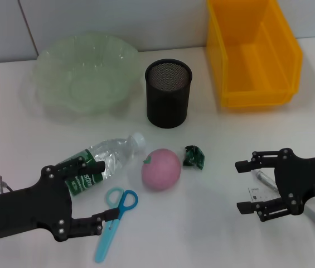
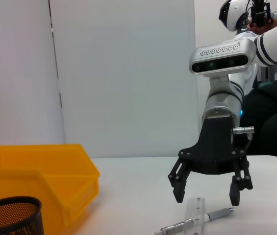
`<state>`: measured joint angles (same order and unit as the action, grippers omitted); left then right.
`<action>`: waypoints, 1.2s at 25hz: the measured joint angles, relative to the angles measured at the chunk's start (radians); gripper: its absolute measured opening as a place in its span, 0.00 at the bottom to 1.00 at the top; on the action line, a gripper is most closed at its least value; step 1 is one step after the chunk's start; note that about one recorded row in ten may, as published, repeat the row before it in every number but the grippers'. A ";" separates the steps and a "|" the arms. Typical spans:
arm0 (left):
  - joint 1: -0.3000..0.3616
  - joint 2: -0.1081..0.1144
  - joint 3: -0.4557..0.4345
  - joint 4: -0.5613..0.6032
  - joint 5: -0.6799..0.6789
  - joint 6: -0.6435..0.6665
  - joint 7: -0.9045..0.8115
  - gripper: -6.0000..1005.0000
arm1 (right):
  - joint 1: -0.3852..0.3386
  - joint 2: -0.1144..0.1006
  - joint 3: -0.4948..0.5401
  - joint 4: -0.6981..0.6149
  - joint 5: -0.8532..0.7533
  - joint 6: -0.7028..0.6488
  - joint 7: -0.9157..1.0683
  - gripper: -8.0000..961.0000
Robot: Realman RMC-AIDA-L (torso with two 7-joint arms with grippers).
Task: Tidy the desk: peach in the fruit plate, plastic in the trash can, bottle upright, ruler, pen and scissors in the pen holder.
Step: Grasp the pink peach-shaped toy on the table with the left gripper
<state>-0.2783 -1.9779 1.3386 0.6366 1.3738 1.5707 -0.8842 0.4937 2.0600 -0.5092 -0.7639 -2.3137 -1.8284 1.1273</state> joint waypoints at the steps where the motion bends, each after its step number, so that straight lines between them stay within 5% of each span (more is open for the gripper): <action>1: 0.000 0.000 0.002 0.000 0.000 0.000 0.000 0.84 | -0.001 0.000 0.000 0.000 0.000 0.000 0.000 0.87; 22: 0.003 -0.014 -0.010 0.000 0.039 0.002 -0.010 0.83 | -0.005 0.000 0.010 -0.004 0.007 0.014 -0.009 0.87; 30: -0.006 -0.036 -0.017 0.003 0.039 -0.025 -0.010 0.83 | -0.039 0.000 0.033 -0.006 0.012 0.090 -0.005 0.87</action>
<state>-0.2845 -2.0138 1.3212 0.6393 1.4129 1.5462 -0.8943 0.4542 2.0602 -0.4764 -0.7701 -2.3016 -1.7389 1.1221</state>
